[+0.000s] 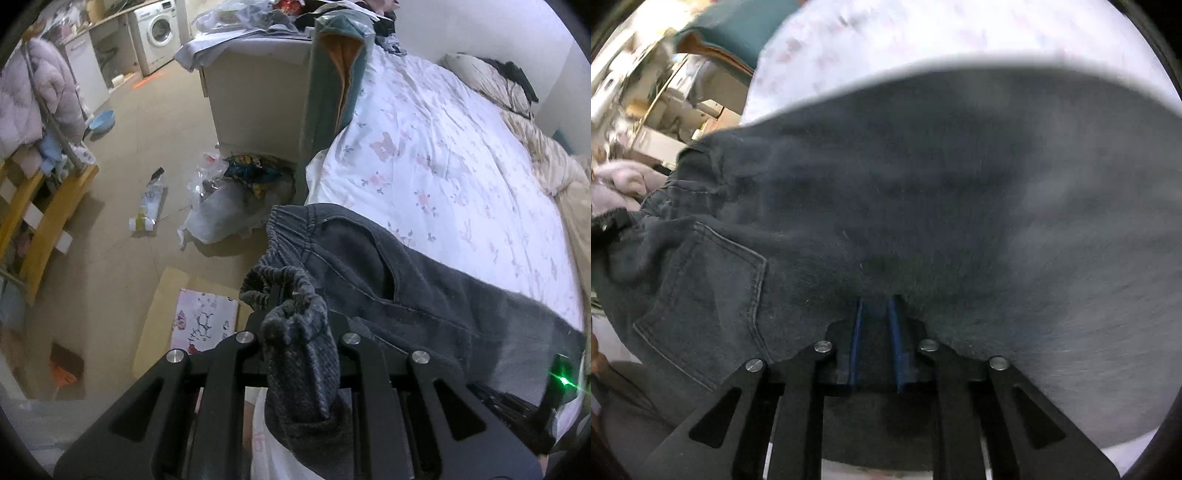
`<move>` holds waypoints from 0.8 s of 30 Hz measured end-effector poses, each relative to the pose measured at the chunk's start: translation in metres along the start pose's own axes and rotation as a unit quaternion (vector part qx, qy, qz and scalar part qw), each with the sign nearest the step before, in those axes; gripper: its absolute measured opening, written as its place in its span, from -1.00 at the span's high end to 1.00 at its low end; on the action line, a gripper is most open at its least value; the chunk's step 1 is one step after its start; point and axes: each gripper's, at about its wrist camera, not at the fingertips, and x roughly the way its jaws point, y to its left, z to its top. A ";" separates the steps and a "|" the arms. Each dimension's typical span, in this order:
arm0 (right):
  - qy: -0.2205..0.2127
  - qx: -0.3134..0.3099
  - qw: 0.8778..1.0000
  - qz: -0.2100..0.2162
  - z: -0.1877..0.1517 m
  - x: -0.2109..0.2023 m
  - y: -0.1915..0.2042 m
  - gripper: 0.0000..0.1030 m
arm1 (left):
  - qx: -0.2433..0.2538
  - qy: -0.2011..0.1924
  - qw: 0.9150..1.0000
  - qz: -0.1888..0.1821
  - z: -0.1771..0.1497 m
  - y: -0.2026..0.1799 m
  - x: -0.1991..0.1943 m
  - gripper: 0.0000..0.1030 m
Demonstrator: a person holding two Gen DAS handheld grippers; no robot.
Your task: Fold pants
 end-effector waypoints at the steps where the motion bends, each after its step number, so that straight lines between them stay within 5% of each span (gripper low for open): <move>1: -0.018 -0.019 1.000 0.010 0.001 -0.011 0.011 0.69 | -0.006 0.001 1.000 -0.005 0.001 0.002 0.000 0.77; 5: -0.024 -0.049 0.998 0.044 0.010 -0.010 0.052 0.69 | -0.005 -0.005 1.000 -0.015 0.001 -0.005 -0.005 0.77; 9: 0.048 -0.039 0.998 -0.001 0.006 0.063 0.055 0.73 | 0.012 -0.026 0.998 -0.054 0.000 -0.019 -0.015 0.77; 19: -0.007 -0.031 0.997 0.072 -0.010 -0.021 0.016 0.60 | 0.105 -0.074 0.989 -0.077 -0.012 -0.060 -0.038 0.77; 22: -0.023 -0.001 0.996 0.081 -0.025 -0.055 -0.019 -0.50 | 0.131 -0.096 0.984 -0.071 -0.017 -0.074 -0.046 0.77; 24: -0.038 0.025 0.995 0.090 -0.028 -0.080 -0.044 -0.60 | 0.156 -0.107 0.980 -0.059 -0.021 -0.093 -0.051 0.77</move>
